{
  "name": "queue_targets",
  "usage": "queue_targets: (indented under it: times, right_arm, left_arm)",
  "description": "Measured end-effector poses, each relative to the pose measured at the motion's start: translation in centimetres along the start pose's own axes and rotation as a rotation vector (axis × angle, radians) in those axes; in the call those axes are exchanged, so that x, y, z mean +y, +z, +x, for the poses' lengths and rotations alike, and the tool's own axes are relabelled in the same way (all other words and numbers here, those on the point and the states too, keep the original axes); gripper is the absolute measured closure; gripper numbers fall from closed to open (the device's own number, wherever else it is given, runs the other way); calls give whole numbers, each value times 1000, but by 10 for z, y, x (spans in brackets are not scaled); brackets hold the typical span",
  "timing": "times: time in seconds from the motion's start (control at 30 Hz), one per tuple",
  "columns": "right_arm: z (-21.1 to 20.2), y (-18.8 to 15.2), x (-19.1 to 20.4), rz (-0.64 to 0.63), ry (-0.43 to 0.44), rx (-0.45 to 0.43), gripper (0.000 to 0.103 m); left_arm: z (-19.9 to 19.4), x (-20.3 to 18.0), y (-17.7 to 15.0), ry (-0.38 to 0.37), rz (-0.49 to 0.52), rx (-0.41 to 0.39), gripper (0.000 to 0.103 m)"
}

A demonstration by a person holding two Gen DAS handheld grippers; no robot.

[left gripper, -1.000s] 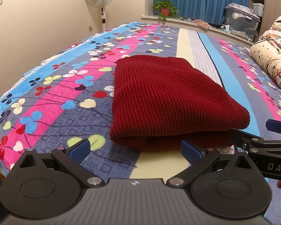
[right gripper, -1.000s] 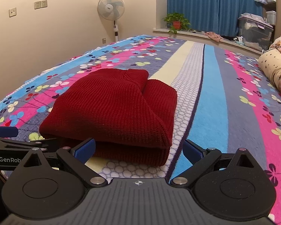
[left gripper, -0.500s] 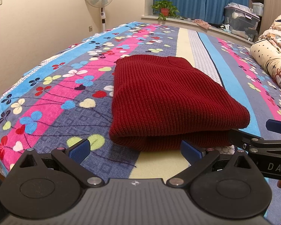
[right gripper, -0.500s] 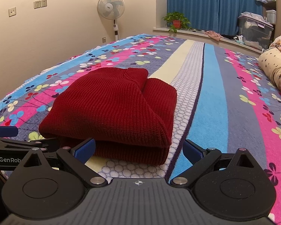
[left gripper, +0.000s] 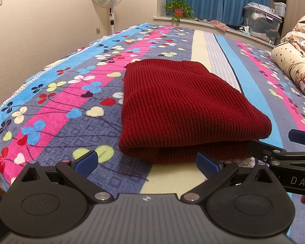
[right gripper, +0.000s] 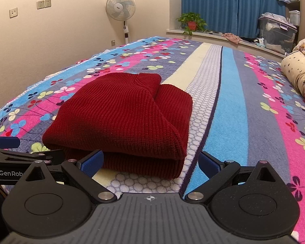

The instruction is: Fold small clothes

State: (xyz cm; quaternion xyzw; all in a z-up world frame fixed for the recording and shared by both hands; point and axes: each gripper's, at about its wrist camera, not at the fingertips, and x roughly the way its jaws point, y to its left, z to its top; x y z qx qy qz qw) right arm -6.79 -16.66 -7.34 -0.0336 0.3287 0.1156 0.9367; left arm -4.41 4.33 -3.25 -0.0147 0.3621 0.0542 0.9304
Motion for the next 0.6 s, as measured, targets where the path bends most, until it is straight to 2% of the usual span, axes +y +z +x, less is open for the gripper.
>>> queue_targets:
  times: [0.6]
  right_arm:
    - [0,0,-1,-2,-2,2,4]
  left_arm:
    - [2,-1,0,-5,-3,-3,1]
